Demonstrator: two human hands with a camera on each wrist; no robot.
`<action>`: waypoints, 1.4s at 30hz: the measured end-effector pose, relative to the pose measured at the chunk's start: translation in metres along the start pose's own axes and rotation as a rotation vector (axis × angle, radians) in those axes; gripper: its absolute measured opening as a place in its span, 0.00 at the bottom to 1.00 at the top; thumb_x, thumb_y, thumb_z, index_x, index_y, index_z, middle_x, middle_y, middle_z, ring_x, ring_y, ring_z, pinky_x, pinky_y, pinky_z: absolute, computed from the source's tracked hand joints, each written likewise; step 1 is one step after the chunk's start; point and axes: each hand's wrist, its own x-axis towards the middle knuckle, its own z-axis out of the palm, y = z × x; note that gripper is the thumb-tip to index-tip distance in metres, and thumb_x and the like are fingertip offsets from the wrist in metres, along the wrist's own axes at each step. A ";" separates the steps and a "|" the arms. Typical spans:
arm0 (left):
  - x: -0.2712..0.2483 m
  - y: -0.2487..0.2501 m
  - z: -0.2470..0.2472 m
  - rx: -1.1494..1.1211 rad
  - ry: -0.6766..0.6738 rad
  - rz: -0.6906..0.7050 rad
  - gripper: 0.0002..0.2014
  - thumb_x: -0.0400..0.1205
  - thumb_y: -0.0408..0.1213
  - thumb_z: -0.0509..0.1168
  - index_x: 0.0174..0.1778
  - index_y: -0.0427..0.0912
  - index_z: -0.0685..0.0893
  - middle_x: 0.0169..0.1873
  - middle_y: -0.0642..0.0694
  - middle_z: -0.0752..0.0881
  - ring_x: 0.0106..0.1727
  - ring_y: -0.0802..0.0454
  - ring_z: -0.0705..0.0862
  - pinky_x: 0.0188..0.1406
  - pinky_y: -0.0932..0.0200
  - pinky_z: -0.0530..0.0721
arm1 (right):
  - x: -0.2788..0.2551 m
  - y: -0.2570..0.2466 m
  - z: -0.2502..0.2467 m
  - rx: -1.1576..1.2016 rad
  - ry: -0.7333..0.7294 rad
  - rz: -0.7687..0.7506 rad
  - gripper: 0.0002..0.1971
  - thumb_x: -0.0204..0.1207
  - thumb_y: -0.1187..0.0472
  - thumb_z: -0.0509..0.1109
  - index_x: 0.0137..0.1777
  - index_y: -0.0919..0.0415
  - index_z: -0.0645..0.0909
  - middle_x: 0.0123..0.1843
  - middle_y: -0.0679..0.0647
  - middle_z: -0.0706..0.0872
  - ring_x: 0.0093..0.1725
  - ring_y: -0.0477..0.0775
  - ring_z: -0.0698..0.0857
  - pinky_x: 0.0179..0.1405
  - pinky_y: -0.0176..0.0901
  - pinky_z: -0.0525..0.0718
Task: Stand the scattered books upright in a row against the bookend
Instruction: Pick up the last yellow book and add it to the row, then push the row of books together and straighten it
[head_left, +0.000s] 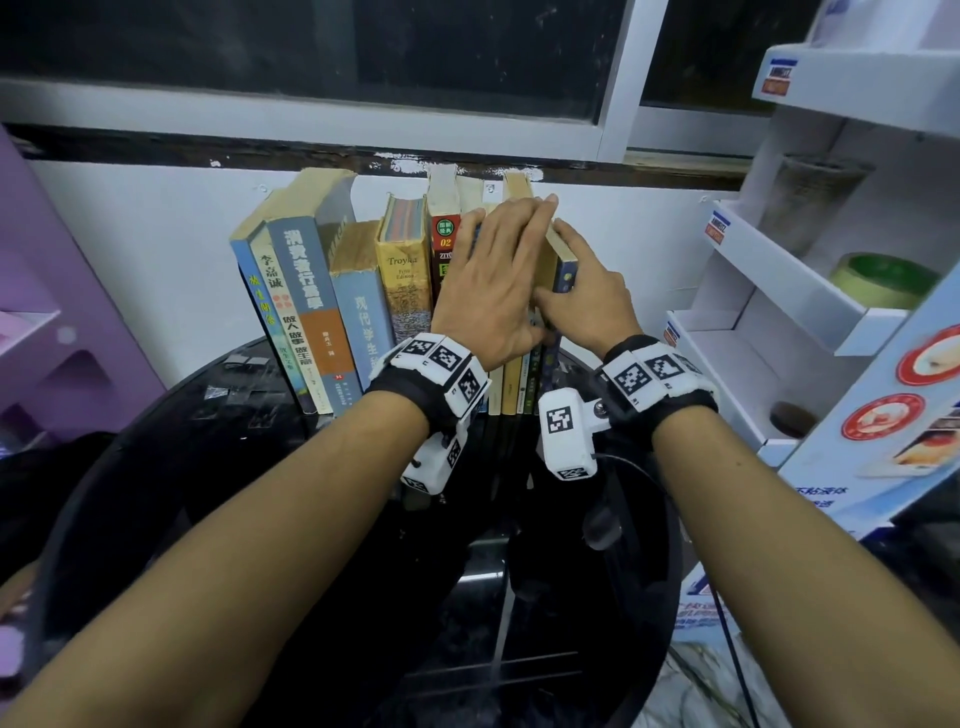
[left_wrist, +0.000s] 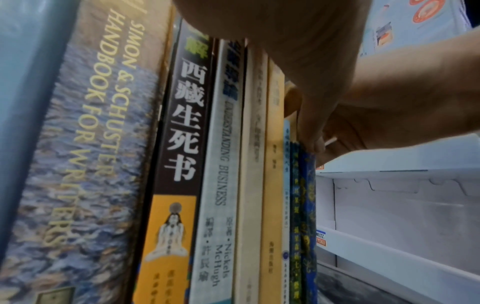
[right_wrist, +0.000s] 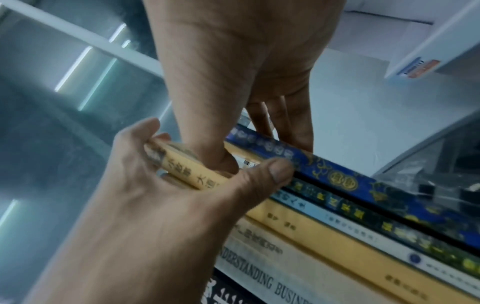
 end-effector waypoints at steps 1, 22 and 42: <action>0.000 -0.002 -0.003 -0.022 -0.005 0.016 0.57 0.60 0.61 0.73 0.82 0.37 0.59 0.74 0.41 0.70 0.76 0.44 0.67 0.79 0.45 0.54 | -0.003 -0.001 -0.002 0.028 -0.012 0.014 0.36 0.74 0.55 0.69 0.82 0.40 0.60 0.51 0.50 0.85 0.51 0.55 0.82 0.57 0.42 0.76; -0.089 -0.114 -0.077 -0.398 0.394 -0.626 0.29 0.72 0.39 0.69 0.70 0.39 0.74 0.66 0.39 0.74 0.68 0.45 0.75 0.69 0.50 0.73 | -0.049 -0.014 0.014 0.364 -0.013 0.191 0.30 0.71 0.56 0.78 0.71 0.53 0.70 0.63 0.50 0.84 0.61 0.54 0.84 0.63 0.51 0.81; -0.110 -0.150 -0.067 -0.582 -0.067 -0.721 0.26 0.83 0.42 0.66 0.75 0.44 0.67 0.60 0.43 0.86 0.55 0.39 0.86 0.52 0.48 0.83 | -0.053 -0.014 0.034 0.167 0.147 0.139 0.27 0.71 0.58 0.80 0.67 0.57 0.74 0.62 0.53 0.87 0.57 0.53 0.87 0.59 0.51 0.86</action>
